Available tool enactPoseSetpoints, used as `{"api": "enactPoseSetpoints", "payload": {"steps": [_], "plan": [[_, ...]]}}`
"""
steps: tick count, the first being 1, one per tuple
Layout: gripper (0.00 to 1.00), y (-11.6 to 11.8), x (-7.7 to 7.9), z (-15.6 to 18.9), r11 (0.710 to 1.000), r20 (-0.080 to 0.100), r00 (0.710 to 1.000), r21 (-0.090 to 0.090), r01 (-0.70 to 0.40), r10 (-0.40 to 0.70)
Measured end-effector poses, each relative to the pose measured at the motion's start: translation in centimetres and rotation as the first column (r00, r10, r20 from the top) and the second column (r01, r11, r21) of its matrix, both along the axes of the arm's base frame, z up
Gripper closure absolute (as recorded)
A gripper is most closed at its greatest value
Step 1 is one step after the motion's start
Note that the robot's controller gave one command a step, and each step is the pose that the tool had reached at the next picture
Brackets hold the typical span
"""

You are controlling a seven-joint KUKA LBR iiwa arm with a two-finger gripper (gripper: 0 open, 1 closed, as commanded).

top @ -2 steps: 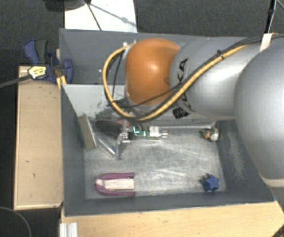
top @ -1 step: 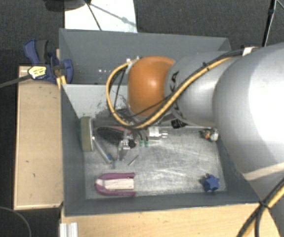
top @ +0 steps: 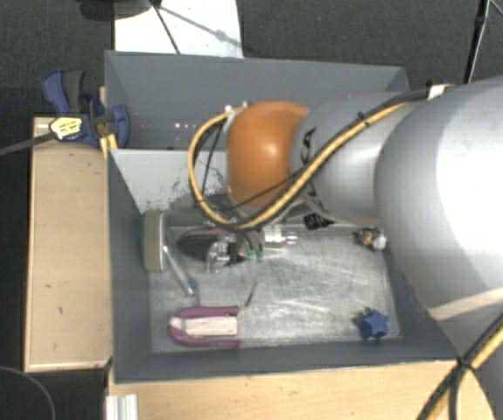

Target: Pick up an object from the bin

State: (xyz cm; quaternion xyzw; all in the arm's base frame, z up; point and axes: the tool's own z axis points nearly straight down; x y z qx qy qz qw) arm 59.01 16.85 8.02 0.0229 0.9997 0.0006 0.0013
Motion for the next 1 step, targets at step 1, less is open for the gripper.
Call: {"api": "enactPoseSetpoints", "payload": {"steps": [1], "plan": [[1.0,0.73,-0.48,16.2,0.999,0.007,0.999,0.003,0.037,-0.037]]}}
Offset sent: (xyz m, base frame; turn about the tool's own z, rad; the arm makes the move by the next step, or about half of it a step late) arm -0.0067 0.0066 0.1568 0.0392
